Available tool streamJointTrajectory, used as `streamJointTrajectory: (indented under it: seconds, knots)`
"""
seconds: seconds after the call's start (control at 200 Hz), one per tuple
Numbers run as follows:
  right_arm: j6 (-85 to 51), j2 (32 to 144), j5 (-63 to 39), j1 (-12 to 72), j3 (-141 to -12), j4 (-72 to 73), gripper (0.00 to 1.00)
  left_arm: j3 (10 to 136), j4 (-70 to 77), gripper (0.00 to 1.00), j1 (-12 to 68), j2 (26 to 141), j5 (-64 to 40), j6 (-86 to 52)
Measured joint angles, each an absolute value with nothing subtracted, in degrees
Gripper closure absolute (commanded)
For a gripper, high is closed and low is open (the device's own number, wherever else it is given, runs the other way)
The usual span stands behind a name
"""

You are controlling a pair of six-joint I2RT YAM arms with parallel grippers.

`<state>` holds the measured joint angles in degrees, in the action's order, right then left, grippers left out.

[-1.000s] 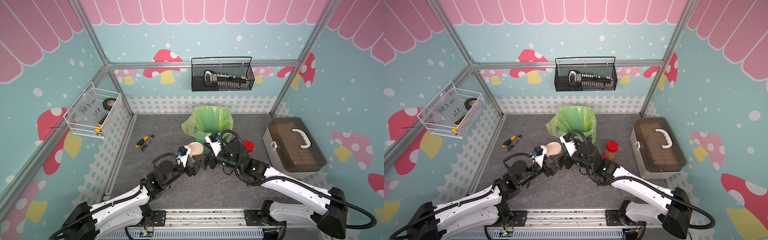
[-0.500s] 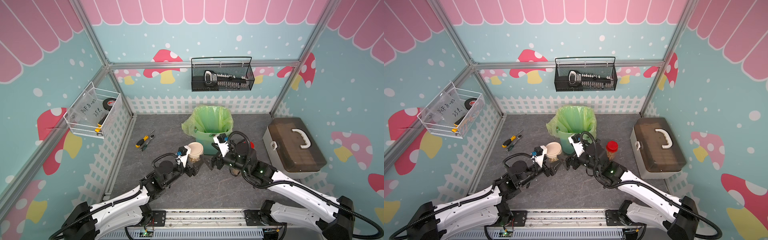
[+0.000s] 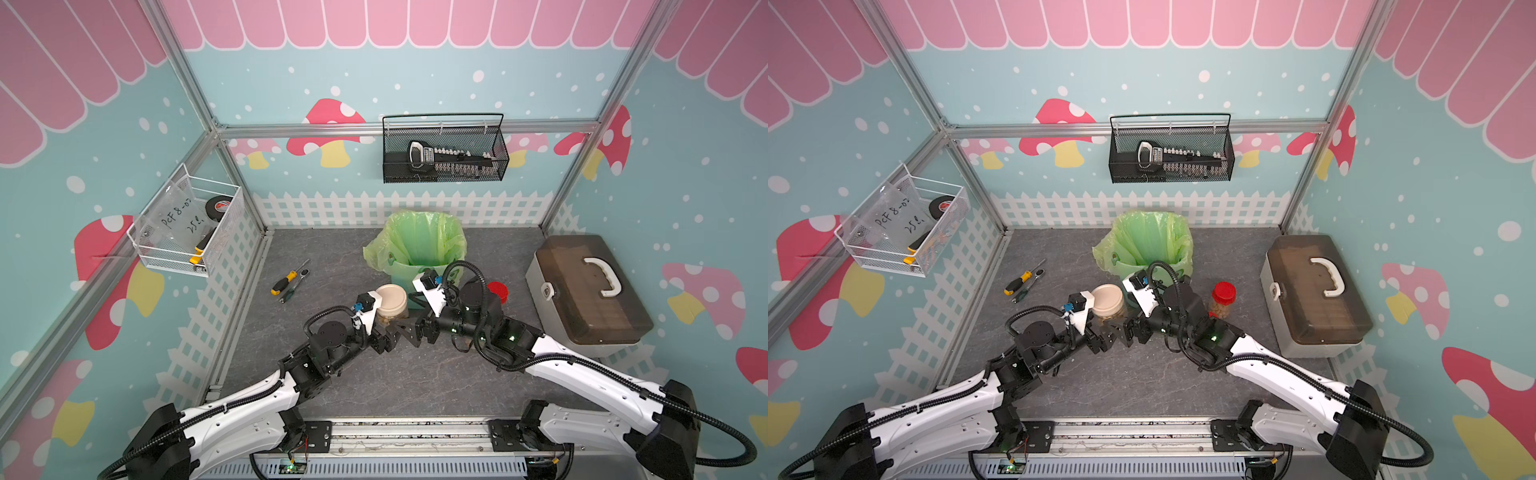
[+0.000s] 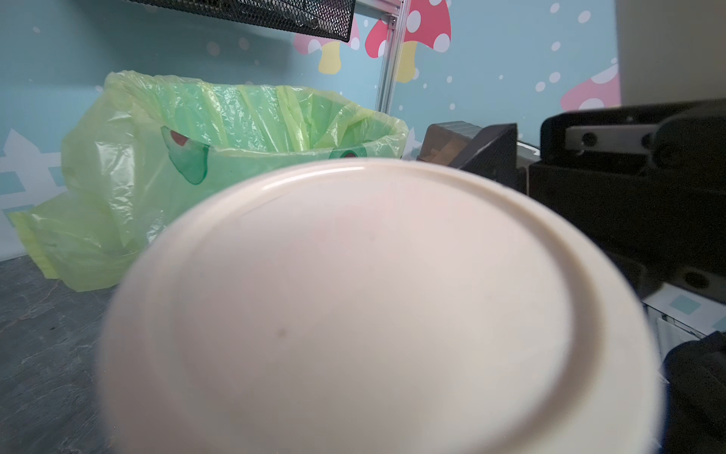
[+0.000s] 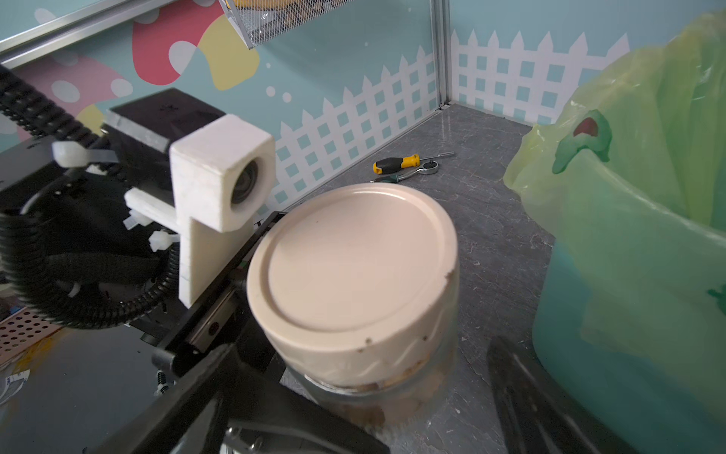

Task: Empty moldy peanuts from jars
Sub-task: Unscrew the lid from the jar.

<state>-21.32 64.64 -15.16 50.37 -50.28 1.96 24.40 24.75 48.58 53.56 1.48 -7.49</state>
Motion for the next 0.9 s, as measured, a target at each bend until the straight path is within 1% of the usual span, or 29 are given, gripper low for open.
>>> streamJointTrajectory:
  seconds: [0.345, 0.605, 0.9]
  knots:
    - [-21.98, 69.78, -15.29, 50.74, -54.26, 4.40, 0.03, 24.40, 24.77, 0.64, 48.58, 53.58, 1.48, -7.44]
    - [-22.33, 71.92, -15.29, 51.11, -54.85, 4.91, 0.03, 24.40, 24.73, 0.64, 48.58, 53.58, 1.48, -7.35]
    - [-22.31, 71.11, -14.09, 51.11, -54.78, 5.13, 0.02, 24.40, 24.75, 0.64, 48.58, 53.56, 1.48, -7.27]
